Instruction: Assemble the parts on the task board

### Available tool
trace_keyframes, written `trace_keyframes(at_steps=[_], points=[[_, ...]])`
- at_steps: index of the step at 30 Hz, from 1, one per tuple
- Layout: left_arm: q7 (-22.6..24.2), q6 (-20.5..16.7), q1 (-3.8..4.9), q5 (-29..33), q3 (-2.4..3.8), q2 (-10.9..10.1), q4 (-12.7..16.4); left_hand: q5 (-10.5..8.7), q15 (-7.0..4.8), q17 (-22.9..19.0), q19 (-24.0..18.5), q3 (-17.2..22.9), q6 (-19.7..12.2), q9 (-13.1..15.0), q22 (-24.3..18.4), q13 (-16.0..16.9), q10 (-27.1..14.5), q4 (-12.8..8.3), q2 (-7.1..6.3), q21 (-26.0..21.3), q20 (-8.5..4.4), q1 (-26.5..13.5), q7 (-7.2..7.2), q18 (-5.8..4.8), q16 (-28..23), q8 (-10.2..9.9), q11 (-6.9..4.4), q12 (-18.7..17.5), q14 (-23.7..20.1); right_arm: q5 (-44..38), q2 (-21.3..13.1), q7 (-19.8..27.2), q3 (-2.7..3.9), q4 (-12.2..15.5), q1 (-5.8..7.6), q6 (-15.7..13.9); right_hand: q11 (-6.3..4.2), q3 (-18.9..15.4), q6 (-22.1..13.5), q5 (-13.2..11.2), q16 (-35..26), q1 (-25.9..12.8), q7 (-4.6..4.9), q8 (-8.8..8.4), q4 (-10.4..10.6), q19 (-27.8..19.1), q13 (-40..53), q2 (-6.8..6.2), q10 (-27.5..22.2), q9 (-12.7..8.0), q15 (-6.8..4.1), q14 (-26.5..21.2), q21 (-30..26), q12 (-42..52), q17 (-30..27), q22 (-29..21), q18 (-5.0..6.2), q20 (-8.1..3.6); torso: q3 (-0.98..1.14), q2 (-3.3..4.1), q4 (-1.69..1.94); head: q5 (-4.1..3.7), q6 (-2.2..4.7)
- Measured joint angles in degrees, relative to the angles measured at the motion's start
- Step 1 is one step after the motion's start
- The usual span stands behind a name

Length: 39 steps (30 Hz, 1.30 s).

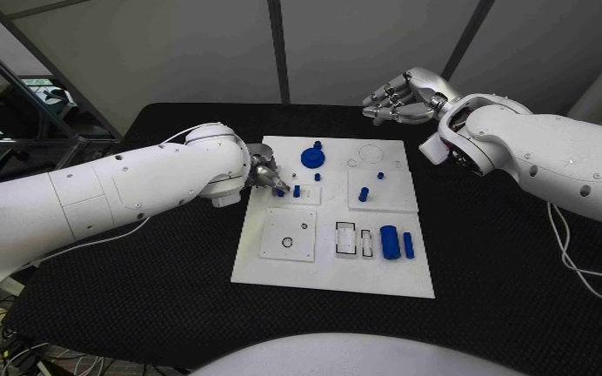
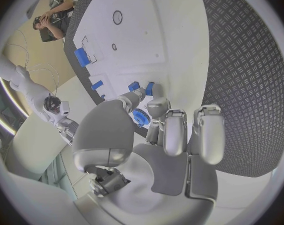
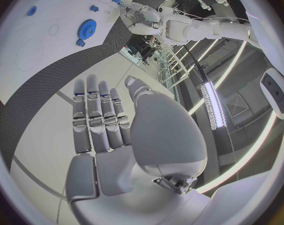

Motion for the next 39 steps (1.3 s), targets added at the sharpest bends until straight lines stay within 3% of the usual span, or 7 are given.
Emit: trace_keyframes(at_steps=[19, 22, 26, 36, 39], points=[[-0.3, 0.6, -0.02, 0.4, -0.04, 0.4, -1.5, 0.0, 0.0, 0.0, 0.2, -7.1, 0.2, 0.0, 0.0, -0.4, 0.0, 2.8, 1.15, 0.4, -0.22, -1.1, -0.2, 0.01, 0.0, 0.5, -0.01, 0.2, 0.0, 0.0, 0.0, 0.0, 0.0, -0.1, 0.0, 0.0, 0.0, 0.0, 0.0, 0.0, 0.0, 0.0, 0.0, 0.0, 0.0, 0.0, 0.0, 0.0, 0.0, 0.0, 0.0, 0.0, 0.0, 0.0, -0.1, 0.0, 0.0, 0.0, 0.01, -0.04, 0.0, -0.21, 0.06], [-0.3, 0.5, -0.03, 0.5, -0.05, 0.4, -1.6, 0.0, 0.01, 0.0, 0.2, -9.3, 0.4, 0.0, 0.0, -0.4, 0.0, 3.8, 0.55, 0.4, -0.22, -2.0, 0.0, 0.0, 0.0, 0.5, 0.0, 0.2, 0.0, 0.0, 0.0, 0.0, 0.0, -0.1, 0.0, 0.0, 0.0, 0.0, 0.0, 0.0, 0.0, 0.0, 0.0, 0.0, 0.0, 0.0, 0.0, 0.0, 0.0, 0.0, 0.0, 0.0, 0.0, 0.0, -0.1, 0.0, 0.0, 0.0, 0.0, -0.03, 0.0, -0.25, 0.06], [-0.3, 0.1, -0.04, 0.5, -0.05, 0.2, -1.6, 0.0, 0.01, 0.0, 0.2, -11.4, 0.4, -0.1, 0.0, -0.4, 0.0, 4.7, 0.69, 0.4, -0.22, -2.3, 0.0, 0.0, 0.0, 0.7, 0.0, 0.2, 0.0, 0.0, 0.0, 0.0, 0.0, -0.1, 0.0, 0.0, 0.0, 0.0, 0.0, 0.0, 0.0, 0.0, 0.0, 0.0, 0.0, 0.0, 0.0, -0.01, 0.0, 0.0, 0.0, 0.0, 0.0, 0.0, -0.1, 0.0, 0.0, 0.0, 0.0, -0.02, 0.0, -0.25, 0.11], [0.0, -1.9, -0.07, 0.7, 0.06, -0.3, -1.1, 0.0, 0.01, 0.0, 0.2, -17.1, 0.4, -0.1, 0.0, -0.6, 0.0, 7.3, 1.06, 0.4, -0.21, -2.7, 0.01, 0.0, 0.0, 0.9, 0.0, 0.2, 0.0, 0.0, 0.0, 0.0, -0.01, -0.1, -0.02, 0.1, 0.0, 0.0, 0.0, 0.0, 0.0, 0.0, 0.0, 0.0, 0.0, 0.0, 0.0, -0.01, 0.0, 0.0, 0.0, 0.0, 0.0, 0.0, -0.1, 0.0, 0.0, 0.0, -0.04, -0.01, 0.0, -0.32, 0.13], [0.4, -3.3, -0.07, 1.1, 0.25, -0.6, -1.1, 0.0, 0.01, 0.0, 0.2, -18.6, 0.0, -0.3, 0.0, -2.4, -1.0, 8.1, 1.63, -0.7, -0.21, -2.1, 0.08, 0.0, 0.0, 0.9, 0.09, -1.3, 0.0, 0.0, 0.0, 0.0, -0.01, -0.1, -0.03, 0.1, 0.0, 0.0, 0.0, 0.0, 0.0, 0.0, 0.0, 0.0, 0.0, 0.0, 0.0, -0.01, 0.0, 0.0, 0.0, 0.0, 0.0, 0.0, -0.1, 0.0, 0.0, 0.0, -0.03, -0.02, 0.0, -0.35, 0.23]])
